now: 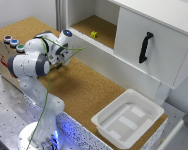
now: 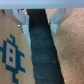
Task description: Pull the handle of the drawer
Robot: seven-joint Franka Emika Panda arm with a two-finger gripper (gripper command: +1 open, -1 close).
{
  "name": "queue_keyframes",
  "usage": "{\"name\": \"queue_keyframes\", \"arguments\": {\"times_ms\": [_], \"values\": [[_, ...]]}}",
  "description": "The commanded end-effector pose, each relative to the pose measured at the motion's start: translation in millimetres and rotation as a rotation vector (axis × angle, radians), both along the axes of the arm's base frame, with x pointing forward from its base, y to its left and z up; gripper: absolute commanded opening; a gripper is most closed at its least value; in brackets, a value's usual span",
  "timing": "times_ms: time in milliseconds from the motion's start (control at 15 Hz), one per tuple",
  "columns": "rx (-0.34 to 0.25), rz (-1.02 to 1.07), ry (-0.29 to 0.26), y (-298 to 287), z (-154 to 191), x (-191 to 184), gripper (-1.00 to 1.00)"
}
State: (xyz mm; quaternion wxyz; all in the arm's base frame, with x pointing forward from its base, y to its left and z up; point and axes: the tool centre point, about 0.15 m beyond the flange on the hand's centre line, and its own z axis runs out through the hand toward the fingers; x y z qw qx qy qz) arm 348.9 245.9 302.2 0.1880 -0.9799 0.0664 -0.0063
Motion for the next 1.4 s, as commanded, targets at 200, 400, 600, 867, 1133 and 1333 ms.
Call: {"name": "queue_keyframes", "arguments": {"times_ms": [200,400,600,867,1133,1333], "values": [[0.002,-0.062,0.065,-84,-51,52,-1.0],[-0.011,-0.066,0.076,-99,-55,58,-1.0],[-0.016,-0.095,0.086,-120,-59,65,-1.0],[-0.041,-0.14,0.091,-146,-64,67,-1.0],[-0.055,-0.132,0.095,-155,-65,64,1.0],[-0.063,-0.143,0.08,-161,-61,60,1.0]]}}
